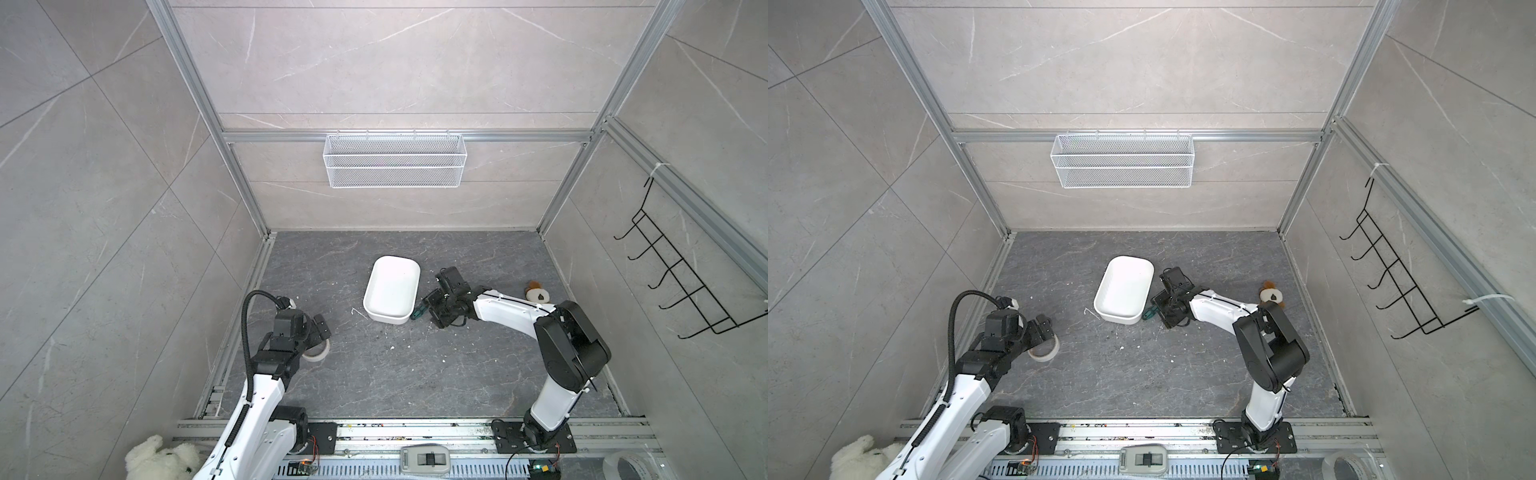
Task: Put the screwdriver in the bin
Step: Pick up the screwdriver from the center of the table.
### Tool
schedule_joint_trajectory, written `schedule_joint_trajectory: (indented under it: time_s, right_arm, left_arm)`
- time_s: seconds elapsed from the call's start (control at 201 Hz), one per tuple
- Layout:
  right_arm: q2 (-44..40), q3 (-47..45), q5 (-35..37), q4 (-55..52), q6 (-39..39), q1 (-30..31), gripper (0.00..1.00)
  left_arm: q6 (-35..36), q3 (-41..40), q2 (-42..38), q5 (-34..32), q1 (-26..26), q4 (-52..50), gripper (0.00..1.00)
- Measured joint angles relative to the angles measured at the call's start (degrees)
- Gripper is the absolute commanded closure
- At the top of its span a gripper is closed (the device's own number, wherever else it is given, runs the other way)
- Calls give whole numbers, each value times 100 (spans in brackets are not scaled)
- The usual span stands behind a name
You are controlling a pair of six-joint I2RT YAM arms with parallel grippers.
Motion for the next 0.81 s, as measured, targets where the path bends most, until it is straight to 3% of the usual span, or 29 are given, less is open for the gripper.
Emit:
schedule_joint_trajectory:
  time_s: [0.199,0.577,0.657,0.722,0.806]
  right_arm:
    - [321,173,-111,26,337,-140,51]
    - [835,612,-234,-42,468,-190,54]
    - [881,612,-234,-79,487,-190,59]
    - [883,614,-214,-98,472,-190,62]
    - [892,623,-210,-122,426,-195,73]
  left_arm:
    - [-177,-96,31,-37,0,-24,0]
    - [-535,-304,-426,-485,0,-212,0]
    - [-533,-317,-380,-358,0,-166,3]
    - [-608,-317,-258,-105,0,-101,15]
    - [-837,-448,-92,398,-13,284,15]
